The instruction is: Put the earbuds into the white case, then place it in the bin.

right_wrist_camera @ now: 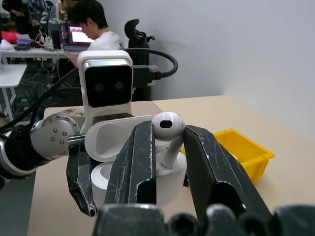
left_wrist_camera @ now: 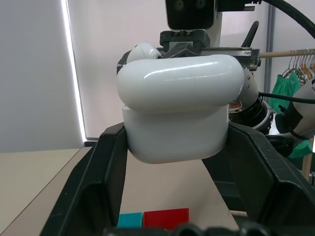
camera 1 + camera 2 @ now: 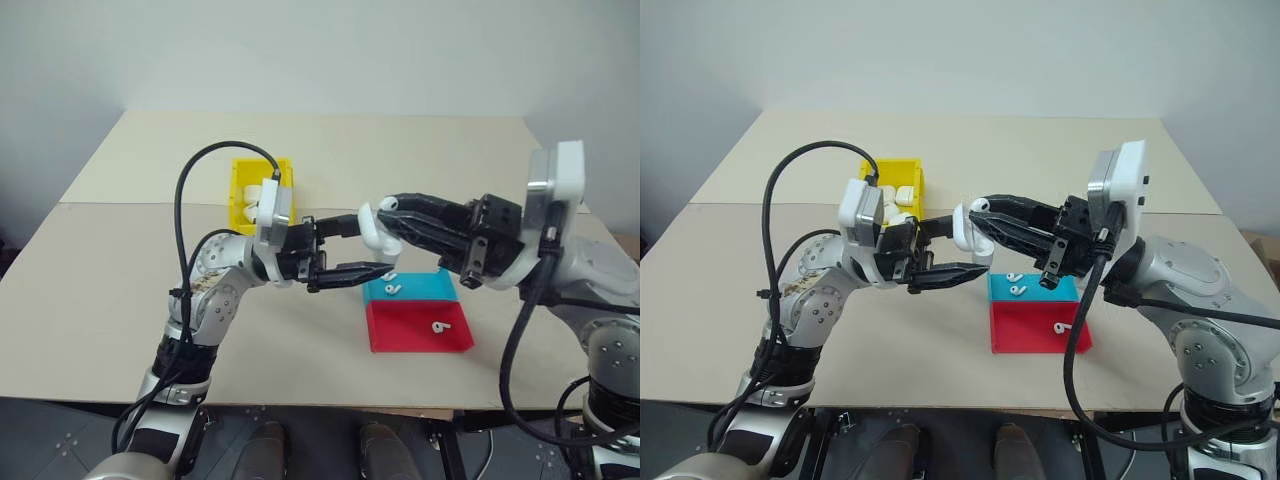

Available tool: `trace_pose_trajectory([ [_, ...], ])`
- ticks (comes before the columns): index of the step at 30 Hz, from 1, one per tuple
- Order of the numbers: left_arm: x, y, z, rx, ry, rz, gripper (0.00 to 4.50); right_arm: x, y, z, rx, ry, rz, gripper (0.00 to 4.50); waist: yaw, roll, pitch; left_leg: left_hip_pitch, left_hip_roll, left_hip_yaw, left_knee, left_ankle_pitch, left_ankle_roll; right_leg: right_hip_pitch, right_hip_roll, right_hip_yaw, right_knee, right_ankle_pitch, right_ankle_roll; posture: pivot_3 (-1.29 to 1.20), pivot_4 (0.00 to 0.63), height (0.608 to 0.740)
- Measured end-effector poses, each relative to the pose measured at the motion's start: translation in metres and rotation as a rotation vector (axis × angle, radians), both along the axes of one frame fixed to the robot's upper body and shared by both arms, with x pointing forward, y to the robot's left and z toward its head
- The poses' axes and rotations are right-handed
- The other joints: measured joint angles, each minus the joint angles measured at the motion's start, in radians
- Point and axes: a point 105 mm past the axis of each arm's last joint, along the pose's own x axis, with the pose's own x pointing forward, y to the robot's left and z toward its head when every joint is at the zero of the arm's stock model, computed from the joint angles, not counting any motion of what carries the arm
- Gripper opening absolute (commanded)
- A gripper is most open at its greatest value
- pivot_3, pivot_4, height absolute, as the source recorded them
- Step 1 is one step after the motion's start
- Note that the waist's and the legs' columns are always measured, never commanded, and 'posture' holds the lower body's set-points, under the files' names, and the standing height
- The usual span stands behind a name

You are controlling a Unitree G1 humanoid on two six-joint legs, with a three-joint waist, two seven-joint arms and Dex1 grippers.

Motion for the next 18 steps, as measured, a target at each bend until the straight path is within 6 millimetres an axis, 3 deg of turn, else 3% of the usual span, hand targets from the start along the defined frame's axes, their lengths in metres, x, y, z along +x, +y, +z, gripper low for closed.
trace_pose_trajectory([
  [9,0.0009,-0.0007,-0.0034,0.016,-0.016,-0.003,2.75,0.0038,-0.0062,-0.0014,-0.028,-0.008,-0.023,4.48,0.000,0.000,0.000,0.000,0.000,0.000,0.000,0.000,0.000,0.000,0.000,0.000,0.000,0.000,0.000,0.00,0.150,0.740],
  [18,0.0064,0.0034,-0.0027,0.016,-0.010,0.040,2.75,0.0030,-0.0084,-0.0046,-0.026,0.007,-0.012,4.48,0.000,0.000,0.000,0.000,0.000,0.000,0.000,0.000,0.000,0.000,0.000,0.000,0.000,0.000,0.000,0.00,0.150,0.740],
])
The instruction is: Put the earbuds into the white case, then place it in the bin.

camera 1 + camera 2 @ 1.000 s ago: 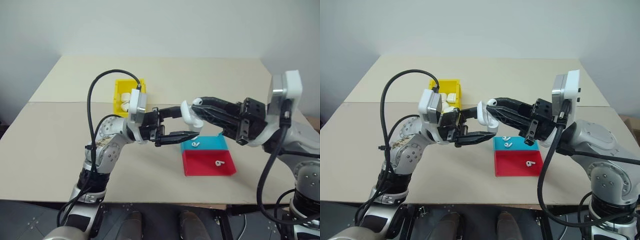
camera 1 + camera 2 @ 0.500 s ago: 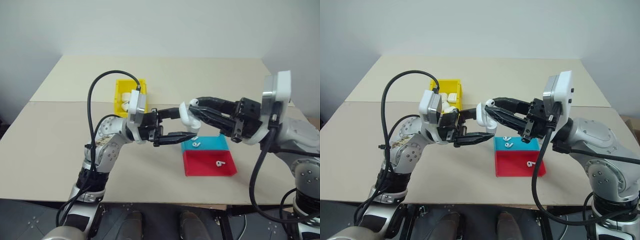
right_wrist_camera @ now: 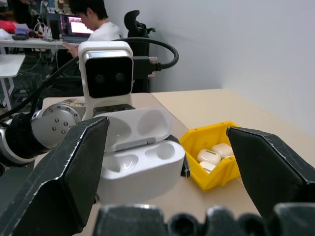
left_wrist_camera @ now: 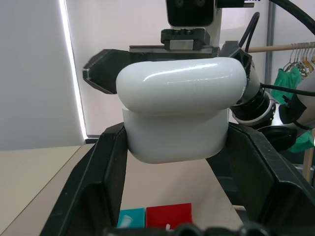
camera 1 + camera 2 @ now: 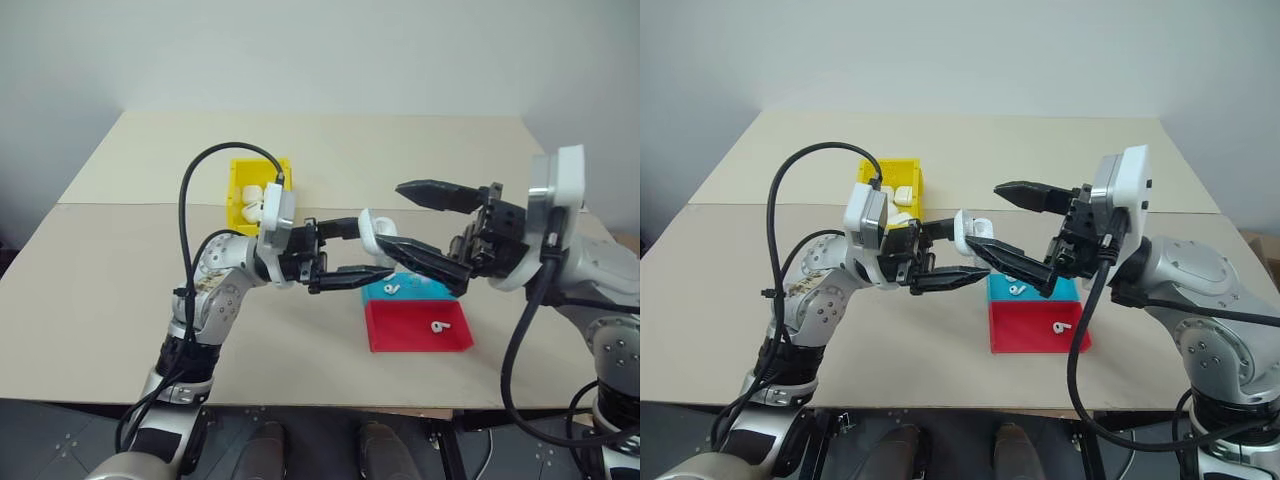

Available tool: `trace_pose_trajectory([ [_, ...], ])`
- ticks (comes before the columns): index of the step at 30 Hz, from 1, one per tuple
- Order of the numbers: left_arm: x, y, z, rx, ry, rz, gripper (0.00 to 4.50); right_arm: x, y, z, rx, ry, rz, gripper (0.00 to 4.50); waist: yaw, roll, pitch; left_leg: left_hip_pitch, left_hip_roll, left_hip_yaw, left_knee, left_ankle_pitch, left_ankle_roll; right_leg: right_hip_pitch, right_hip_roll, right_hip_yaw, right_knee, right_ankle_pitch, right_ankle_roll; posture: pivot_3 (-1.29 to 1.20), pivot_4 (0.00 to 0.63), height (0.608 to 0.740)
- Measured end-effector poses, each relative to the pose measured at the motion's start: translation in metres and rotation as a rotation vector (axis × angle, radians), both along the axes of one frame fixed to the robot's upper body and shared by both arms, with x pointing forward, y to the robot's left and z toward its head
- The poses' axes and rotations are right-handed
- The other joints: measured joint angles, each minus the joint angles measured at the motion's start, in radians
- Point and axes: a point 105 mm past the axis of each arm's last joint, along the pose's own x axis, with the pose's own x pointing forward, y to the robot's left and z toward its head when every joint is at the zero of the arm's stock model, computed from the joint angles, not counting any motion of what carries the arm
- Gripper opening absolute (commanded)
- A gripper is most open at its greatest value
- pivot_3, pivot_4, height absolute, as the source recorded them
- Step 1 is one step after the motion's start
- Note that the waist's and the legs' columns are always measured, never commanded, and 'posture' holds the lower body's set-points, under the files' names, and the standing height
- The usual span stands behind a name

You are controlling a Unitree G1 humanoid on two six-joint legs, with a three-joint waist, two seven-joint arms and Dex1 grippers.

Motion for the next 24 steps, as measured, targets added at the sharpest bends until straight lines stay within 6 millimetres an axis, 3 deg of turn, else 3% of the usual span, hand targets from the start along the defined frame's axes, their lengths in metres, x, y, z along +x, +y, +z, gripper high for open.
trace_pose_trajectory([
  [9,0.009,0.020,-0.002,0.039,0.053,0.122,2.75,0.022,-0.039,-0.004,-0.135,0.061,-0.159,4.48,0.000,0.000,0.000,0.000,0.000,0.000,-0.001,0.000,0.000,0.000,0.000,0.000,-0.001,0.000,0.000,0.00,0.150,0.740],
  [14,0.018,0.022,-0.008,0.035,0.173,0.223,2.75,0.030,-0.060,-0.017,-0.378,0.088,-0.247,4.48,0.000,0.000,0.000,0.000,0.000,0.001,-0.001,0.000,0.000,0.000,0.000,0.000,-0.001,0.000,0.000,0.00,0.150,0.740],
  [18,0.025,0.021,-0.008,-0.047,0.145,0.356,2.75,0.027,-0.065,-0.037,-0.592,0.121,-0.186,4.48,0.002,0.000,0.001,0.000,0.000,0.001,-0.001,0.000,0.000,0.000,-0.001,0.000,-0.002,0.000,0.000,0.00,0.150,0.740],
  [24,0.014,0.019,-0.007,-0.076,0.127,0.291,2.75,0.017,-0.065,-0.066,-0.845,0.167,-0.008,4.48,0.000,0.001,0.001,0.001,0.000,0.006,-0.001,0.000,0.000,-0.001,-0.001,0.001,-0.002,0.000,0.000,0.00,0.150,0.740],
])
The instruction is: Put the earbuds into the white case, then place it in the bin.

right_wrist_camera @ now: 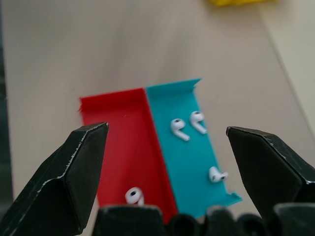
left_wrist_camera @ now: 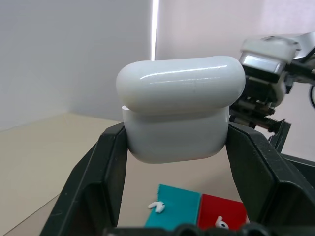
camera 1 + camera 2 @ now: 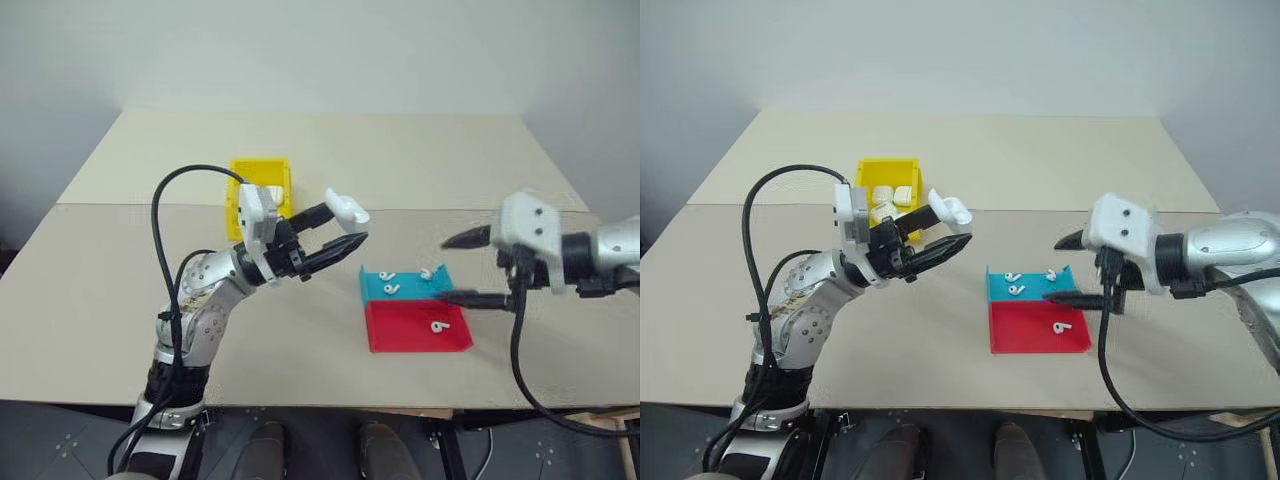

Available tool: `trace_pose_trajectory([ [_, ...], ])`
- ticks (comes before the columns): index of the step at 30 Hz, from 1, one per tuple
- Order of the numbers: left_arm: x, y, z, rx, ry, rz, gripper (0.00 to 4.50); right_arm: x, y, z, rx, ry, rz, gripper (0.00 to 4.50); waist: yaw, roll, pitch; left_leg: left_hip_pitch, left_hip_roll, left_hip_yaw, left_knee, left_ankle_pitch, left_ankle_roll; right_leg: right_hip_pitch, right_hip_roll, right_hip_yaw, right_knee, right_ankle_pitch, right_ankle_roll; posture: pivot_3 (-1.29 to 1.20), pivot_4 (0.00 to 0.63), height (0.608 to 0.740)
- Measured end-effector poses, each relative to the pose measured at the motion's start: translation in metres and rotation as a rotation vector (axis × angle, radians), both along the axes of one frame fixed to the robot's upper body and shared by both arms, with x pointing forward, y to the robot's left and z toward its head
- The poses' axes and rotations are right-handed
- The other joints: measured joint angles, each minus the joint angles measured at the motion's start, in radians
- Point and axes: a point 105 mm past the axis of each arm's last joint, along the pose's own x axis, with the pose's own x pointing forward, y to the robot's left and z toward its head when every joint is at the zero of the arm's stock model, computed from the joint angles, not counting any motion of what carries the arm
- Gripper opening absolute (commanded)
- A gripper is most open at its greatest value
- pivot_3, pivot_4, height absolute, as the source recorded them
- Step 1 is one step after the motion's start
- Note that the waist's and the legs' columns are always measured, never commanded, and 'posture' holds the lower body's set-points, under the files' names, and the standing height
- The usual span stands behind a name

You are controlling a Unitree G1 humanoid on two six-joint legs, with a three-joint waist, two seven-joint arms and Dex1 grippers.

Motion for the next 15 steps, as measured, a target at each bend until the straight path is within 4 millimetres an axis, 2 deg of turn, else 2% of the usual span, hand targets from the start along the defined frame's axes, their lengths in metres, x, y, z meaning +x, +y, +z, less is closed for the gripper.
trace_pose_trajectory([
  [6,-0.012,-0.010,-0.002,0.000,-0.011,-0.050,2.75,-0.003,-0.010,-0.031,-0.201,0.077,0.078,4.48,0.001,0.000,0.000,-0.001,0.000,0.001,0.000,0.000,0.000,-0.001,0.000,0.000,-0.001,0.000,0.000,0.00,0.150,0.740],
  [7,-0.015,-0.011,-0.004,0.007,-0.012,-0.065,2.75,-0.003,-0.011,-0.033,-0.216,0.084,0.082,4.31,0.001,0.000,0.000,-0.001,0.000,0.001,0.000,0.000,0.000,-0.001,0.000,0.000,-0.001,0.000,0.000,0.00,0.150,0.740],
  [9,-0.022,-0.013,-0.009,0.032,-0.019,-0.098,2.75,0.000,-0.013,-0.034,-0.246,0.086,0.086,3.86,0.001,0.000,0.000,-0.001,0.000,0.001,0.000,0.000,0.000,-0.001,0.000,0.000,-0.001,0.000,0.000,0.00,0.150,0.740],
  [15,-0.031,-0.017,-0.005,0.026,-0.043,-0.134,2.75,0.000,-0.013,-0.053,-0.345,0.135,0.145,1.80,0.000,0.000,0.000,0.000,0.000,0.002,0.000,0.000,0.000,0.000,0.000,0.001,0.000,0.000,0.000,0.00,0.150,0.740],
])
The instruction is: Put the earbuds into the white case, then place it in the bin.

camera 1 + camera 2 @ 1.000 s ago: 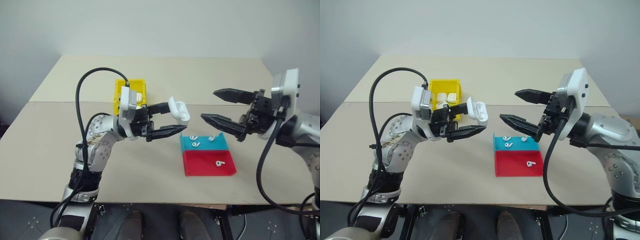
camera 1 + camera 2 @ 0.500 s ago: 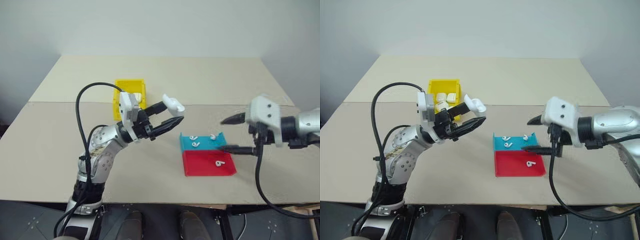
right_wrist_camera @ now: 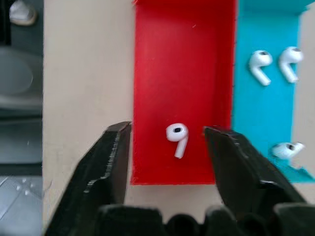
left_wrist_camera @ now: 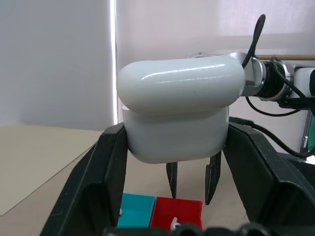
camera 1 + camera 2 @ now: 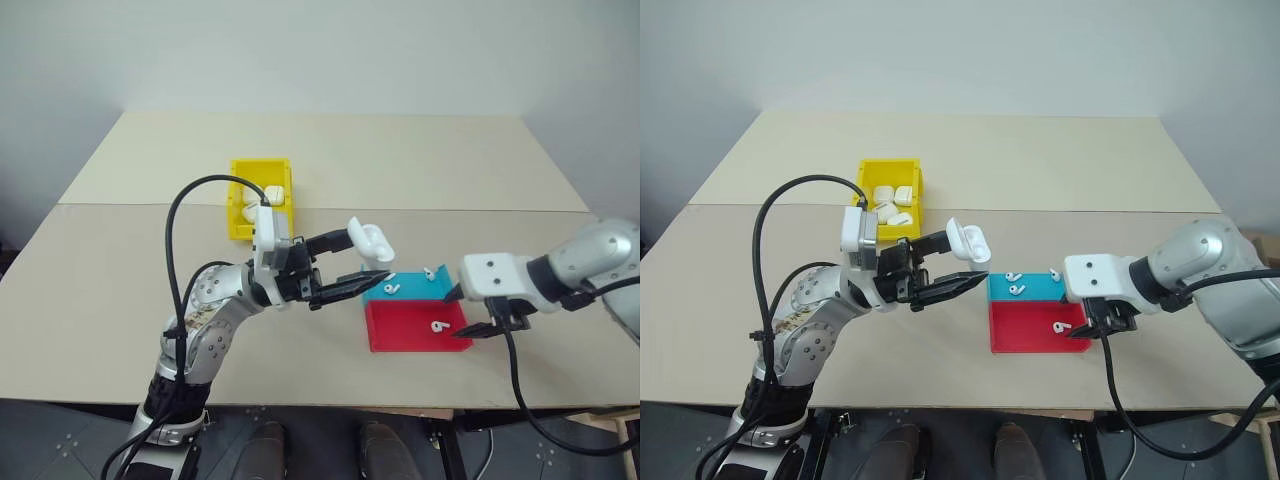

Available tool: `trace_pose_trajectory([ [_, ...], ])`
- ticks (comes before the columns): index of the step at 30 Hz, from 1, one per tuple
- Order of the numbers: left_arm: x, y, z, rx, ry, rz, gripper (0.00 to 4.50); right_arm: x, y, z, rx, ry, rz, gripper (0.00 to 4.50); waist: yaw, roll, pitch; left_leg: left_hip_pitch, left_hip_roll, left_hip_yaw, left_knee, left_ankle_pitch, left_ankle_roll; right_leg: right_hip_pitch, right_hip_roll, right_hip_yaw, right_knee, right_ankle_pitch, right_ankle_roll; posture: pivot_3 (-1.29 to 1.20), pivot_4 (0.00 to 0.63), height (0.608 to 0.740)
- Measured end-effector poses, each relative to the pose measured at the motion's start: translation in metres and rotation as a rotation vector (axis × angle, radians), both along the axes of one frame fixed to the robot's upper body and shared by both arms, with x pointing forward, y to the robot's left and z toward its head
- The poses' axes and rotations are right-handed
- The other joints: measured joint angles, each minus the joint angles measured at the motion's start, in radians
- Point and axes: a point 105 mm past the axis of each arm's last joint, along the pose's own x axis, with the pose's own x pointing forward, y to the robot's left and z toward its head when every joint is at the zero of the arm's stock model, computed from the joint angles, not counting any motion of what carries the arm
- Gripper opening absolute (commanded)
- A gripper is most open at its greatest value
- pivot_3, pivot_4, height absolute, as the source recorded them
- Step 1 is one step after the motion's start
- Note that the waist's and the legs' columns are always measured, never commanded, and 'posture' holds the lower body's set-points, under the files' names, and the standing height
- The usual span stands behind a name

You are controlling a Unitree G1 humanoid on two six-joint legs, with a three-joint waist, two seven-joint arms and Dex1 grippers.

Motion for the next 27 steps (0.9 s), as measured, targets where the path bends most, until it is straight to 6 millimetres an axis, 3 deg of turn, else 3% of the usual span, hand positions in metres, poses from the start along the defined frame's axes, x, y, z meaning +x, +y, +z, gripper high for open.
trace_pose_trajectory([
  [8,-0.018,-0.003,-0.004,0.013,0.012,-0.084,2.75,0.013,0.002,-0.020,-0.075,-0.010,-0.038,1.80,0.001,0.000,0.000,0.000,0.000,-0.002,0.000,0.000,0.000,0.000,0.000,0.000,0.001,0.000,0.000,0.00,0.150,0.740],
  [27,-0.030,0.005,-0.006,0.083,-0.059,-0.228,2.75,0.024,-0.003,-0.036,-0.158,-0.038,-0.066,1.80,0.001,0.000,0.000,0.000,0.000,0.000,0.000,0.000,0.000,0.000,0.000,0.000,0.001,0.000,0.000,0.00,0.150,0.740],
])
